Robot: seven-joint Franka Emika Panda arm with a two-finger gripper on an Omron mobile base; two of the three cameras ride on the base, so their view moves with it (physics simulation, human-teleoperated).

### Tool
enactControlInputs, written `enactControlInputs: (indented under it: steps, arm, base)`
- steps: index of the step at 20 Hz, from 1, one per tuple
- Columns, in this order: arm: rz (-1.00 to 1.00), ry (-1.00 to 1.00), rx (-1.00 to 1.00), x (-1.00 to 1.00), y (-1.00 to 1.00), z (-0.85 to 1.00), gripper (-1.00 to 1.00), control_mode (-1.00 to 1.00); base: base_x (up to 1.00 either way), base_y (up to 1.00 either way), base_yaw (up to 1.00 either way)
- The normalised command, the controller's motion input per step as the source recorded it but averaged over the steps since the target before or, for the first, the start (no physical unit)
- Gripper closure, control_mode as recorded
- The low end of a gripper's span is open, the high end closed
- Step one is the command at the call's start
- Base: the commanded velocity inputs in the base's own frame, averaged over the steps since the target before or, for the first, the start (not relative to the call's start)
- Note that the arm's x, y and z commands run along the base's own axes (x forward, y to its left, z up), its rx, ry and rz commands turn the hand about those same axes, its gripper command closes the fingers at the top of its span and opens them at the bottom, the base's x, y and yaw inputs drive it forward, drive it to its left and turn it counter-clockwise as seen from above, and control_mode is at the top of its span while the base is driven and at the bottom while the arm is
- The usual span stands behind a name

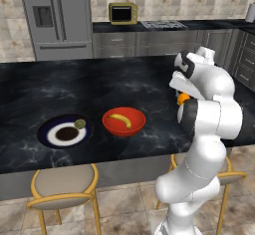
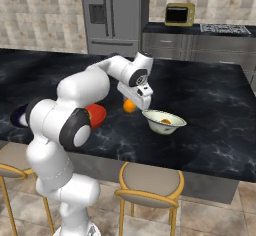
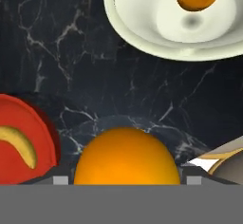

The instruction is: Take the fruits from the plate on the dining counter and place two fruits in each bowl.

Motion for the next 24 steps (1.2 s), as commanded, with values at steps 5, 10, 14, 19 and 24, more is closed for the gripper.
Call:
enactControlInputs:
  steps: [5, 10, 14, 19, 24]
  arm:
    - [-0.05, 0.0, -0.06, 0.14, -0.65, -0.05, 1.0, -1.0]
    - [-0.05, 0.0, -0.08, 0.17, -0.51, -0.08, 1.0, -1.0]
    - [-0.04, -0.08, -0.24, 0.06, -0.27, -0.26, 1.0, -1.0]
    - [-0.08, -0.06, -0.18, 0.2, -0.18, -0.25, 1.0, -1.0]
    - [-0.05, -0.08, -0.05, 0.13, -0.06, -0.24, 1.0, -1.0]
  base:
    - [0.0, 0.0, 0.0]
    - [0.0, 0.0, 0.0]
    - [0.0, 0.0, 0.0]
    - [0.0, 0.0, 0.0]
    - [0.0, 0.0, 0.0]
